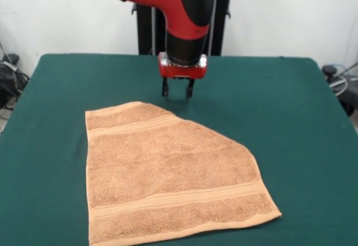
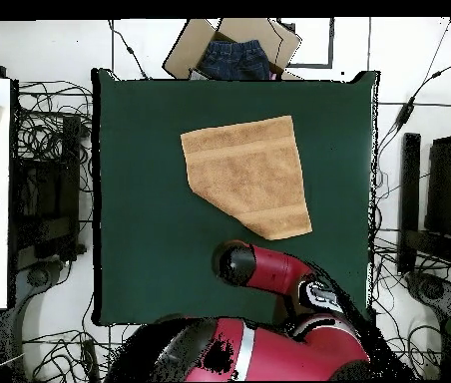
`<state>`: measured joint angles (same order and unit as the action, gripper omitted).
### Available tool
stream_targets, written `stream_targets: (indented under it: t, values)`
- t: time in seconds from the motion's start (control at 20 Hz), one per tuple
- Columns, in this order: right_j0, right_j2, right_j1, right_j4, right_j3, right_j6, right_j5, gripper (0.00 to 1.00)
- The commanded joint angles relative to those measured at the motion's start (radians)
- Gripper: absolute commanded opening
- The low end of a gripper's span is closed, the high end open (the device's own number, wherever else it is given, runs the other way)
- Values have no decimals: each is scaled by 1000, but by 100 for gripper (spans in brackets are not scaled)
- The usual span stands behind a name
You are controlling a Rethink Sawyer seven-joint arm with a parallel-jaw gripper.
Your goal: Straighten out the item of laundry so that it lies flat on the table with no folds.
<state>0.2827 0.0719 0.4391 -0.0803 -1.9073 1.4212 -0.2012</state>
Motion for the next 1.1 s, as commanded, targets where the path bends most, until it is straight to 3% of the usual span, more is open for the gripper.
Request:
stream_targets:
  t: [0.05, 0.45, 0.65, 1.1]
  values:
    - [-7, -80, 104, 61, 51, 154, -168, 100]
    - [25, -103, 153, 48, -7, 156, -146, 100]
    - [58, -107, 236, 41, -54, 118, -233, 100]
    - [56, -151, 75, 41, -13, 197, -8, 100]
